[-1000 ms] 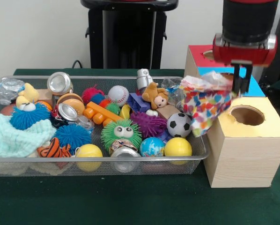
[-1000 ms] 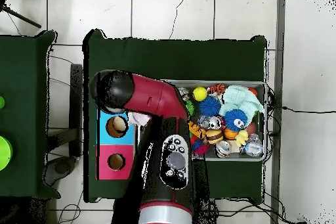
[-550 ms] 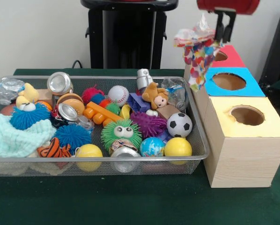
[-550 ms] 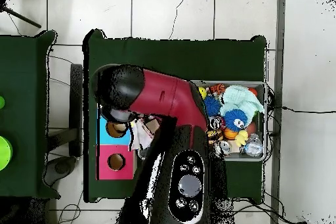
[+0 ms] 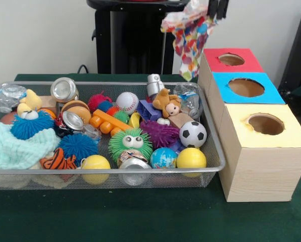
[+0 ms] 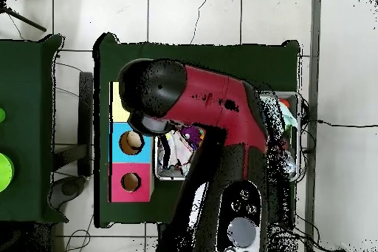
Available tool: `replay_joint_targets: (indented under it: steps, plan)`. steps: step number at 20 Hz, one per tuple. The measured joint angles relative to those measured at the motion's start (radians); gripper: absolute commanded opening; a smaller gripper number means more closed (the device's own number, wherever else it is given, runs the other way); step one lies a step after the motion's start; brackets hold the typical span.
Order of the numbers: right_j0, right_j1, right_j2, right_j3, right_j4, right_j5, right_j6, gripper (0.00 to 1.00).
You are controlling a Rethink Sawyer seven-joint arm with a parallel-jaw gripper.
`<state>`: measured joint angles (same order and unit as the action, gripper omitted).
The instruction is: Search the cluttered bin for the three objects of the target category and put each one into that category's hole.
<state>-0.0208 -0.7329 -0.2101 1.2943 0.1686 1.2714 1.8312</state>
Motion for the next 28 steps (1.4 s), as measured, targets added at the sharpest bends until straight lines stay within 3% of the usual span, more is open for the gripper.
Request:
replay_joint_targets:
  steps: [5,11,21,28]
  plan:
    - [-0.005,-0.022,0.0,-0.055,-0.02,0.136,0.0,0.0]
    - [-0.005,-0.042,0.0,-0.087,-0.02,0.198,0.0,0.0]
    - [-0.001,-0.053,0.0,-0.09,-0.016,0.182,0.0,0.0]
    - [0.028,-0.042,0.0,-0.078,0.013,0.033,0.0,0.0]
